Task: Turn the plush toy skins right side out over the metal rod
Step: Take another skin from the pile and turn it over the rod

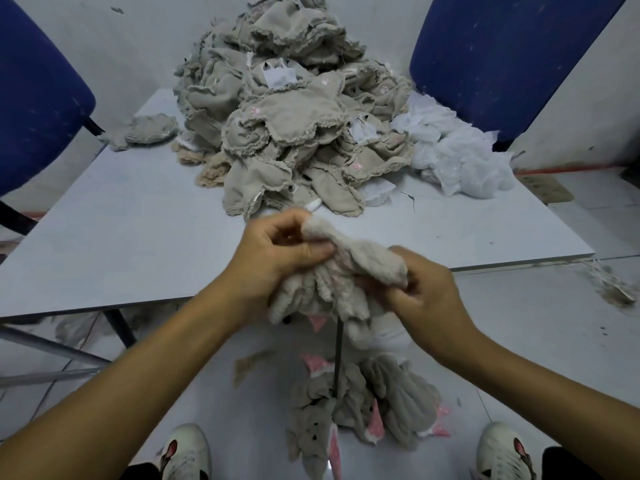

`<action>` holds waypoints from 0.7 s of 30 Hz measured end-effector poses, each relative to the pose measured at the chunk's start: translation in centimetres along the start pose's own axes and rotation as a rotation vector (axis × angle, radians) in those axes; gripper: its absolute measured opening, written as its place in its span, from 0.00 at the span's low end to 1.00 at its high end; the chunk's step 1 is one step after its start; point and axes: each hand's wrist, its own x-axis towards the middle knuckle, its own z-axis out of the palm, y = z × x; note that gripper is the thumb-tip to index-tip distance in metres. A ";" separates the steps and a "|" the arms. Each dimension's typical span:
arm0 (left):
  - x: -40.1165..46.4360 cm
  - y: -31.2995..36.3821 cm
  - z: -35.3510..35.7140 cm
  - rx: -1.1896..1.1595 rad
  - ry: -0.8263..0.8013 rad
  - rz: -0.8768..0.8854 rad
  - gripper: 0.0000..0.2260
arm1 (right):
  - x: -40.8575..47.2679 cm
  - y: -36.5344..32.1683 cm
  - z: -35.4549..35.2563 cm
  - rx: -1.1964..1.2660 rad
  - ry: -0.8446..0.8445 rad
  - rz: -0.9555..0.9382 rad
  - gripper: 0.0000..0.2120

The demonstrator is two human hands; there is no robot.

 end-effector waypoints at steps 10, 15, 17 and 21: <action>0.9 0.5 -0.3 0.547 -0.341 -0.015 0.14 | 1.9 -3.0 0.8 0.087 0.003 -0.024 0.18; 1.1 0.1 -1.4 0.661 -0.384 -0.029 0.08 | 1.1 -1.3 0.1 0.042 -0.193 0.074 0.29; 1.3 0.0 -1.7 0.719 -0.393 -0.033 0.09 | 0.5 -0.8 0.0 0.077 -0.143 0.150 0.25; 1.3 0.2 -1.3 0.494 -0.305 0.003 0.09 | 0.9 -1.4 -0.2 0.178 0.108 0.040 0.14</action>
